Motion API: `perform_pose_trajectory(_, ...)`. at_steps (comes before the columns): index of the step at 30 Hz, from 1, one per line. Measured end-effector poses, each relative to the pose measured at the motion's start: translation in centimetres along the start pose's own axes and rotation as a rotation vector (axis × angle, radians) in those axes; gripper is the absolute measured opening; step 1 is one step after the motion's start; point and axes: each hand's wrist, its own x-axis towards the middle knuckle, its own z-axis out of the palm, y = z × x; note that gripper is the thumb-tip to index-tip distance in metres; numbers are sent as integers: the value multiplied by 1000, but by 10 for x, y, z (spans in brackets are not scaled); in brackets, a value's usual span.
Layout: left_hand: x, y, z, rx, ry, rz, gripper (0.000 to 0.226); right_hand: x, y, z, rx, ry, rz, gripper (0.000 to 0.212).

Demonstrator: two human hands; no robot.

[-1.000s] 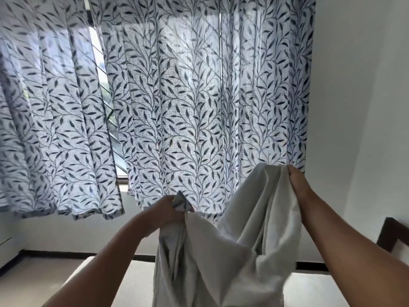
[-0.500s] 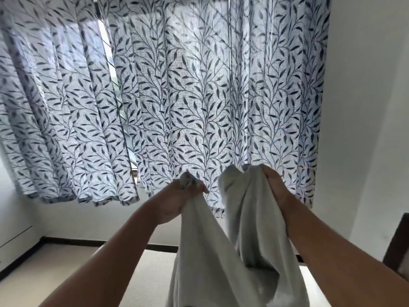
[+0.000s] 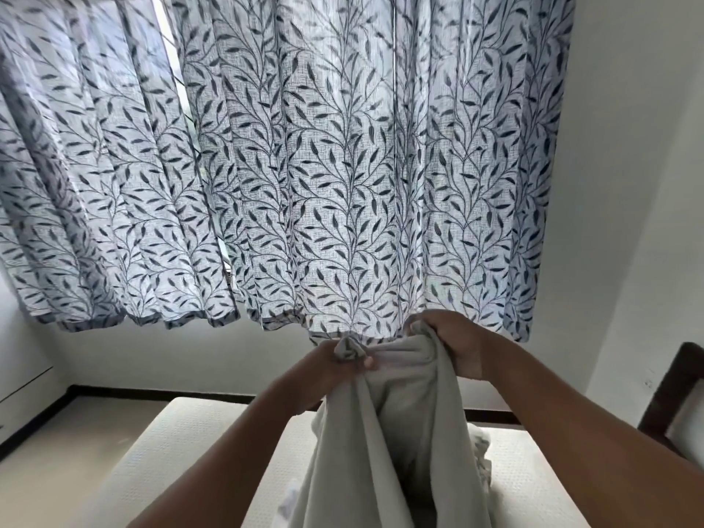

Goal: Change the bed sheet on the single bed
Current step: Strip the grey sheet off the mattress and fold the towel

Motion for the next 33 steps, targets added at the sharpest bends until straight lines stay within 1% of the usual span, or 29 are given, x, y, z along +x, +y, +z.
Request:
perform_pose_trajectory(1, 1, -1, -1, 38, 21, 25, 10, -2, 3, -1, -117, 72, 31, 32)
perform_pose_trajectory(2, 3, -1, 0, 73, 43, 48, 12, -3, 5, -2, -220, 105, 63, 45)
perform_pose_trajectory(3, 5, -1, 2, 103, 66, 80, 13, -7, 5, -1, -319, 91, 90, 57)
perform_pose_trajectory(4, 6, -1, 4, 123, 90, 122, 13, -11, 5, 0, -426, 44, 97, 64)
perform_pose_trajectory(5, 8, -1, 5, 133, 114, 161, 12, -15, 4, 1, -545, -11, 84, 63)
perform_pose_trajectory(7, 9, -2, 8, 108, 155, 198, 14, -21, 1, 2, -753, -95, 23, 50)
perform_pose_trajectory(8, 8, -3, 9, 65, 163, 192, 19, -22, 0, 3, -806, -118, 1, 44)
perform_pose_trajectory(9, 7, -5, 11, 28, 166, 180, 25, -23, -1, 5, -815, -130, -35, 39)
perform_pose_trajectory(11, 5, -8, 17, -2, 149, 163, 32, -23, 1, 11, -724, -144, -115, 35)
perform_pose_trajectory(13, 4, -13, 20, -26, 130, 152, 32, -20, 5, 19, -587, -149, -120, 34)
perform_pose_trajectory(14, 4, -14, 20, -44, 140, 144, 30, -18, 8, 21, -566, -148, -111, 31)
perform_pose_trajectory(16, 3, -13, 19, -34, 184, 139, 23, -17, 13, 22, -601, -109, -131, 27)
perform_pose_trajectory(19, 0, -10, 13, 20, 277, 187, 32, -14, 20, 11, -563, 12, -134, 28)
perform_pose_trajectory(21, -4, -10, 4, 3, 317, 128, 36, -15, 23, 6, -531, 44, -136, 24)
perform_pose_trajectory(23, -9, -11, -6, 38, 304, 82, 34, -17, 25, 8, -645, 102, -156, 14)
perform_pose_trajectory(24, -10, -13, -12, 122, 306, 56, 31, -19, 24, 10, -720, 141, -169, 11)
perform_pose_trajectory(25, -12, -12, -16, 241, 321, 34, 31, -19, 24, 15, -771, 162, -199, 14)
perform_pose_trajectory(26, -13, -11, -18, 352, 350, 22, 33, -20, 24, 20, -787, 168, -244, 21)
perform_pose_trajectory(28, -14, -7, -20, 463, 411, 49, 36, -18, 28, 30, -731, 159, -328, 39)
perform_pose_trajectory(29, -14, -5, -20, 460, 430, 62, 36, -17, 32, 37, -680, 146, -364, 46)
perform_pose_trajectory(30, -14, -3, -20, 443, 442, 68, 34, -16, 37, 44, -607, 115, -391, 48)
perform_pose_trajectory(31, -13, -1, -19, 413, 447, 63, 33, -16, 42, 50, -548, 96, -392, 46)
perform_pose_trajectory(33, -12, 0, -18, 326, 444, 44, 33, -15, 51, 62, -520, 85, -379, 34)
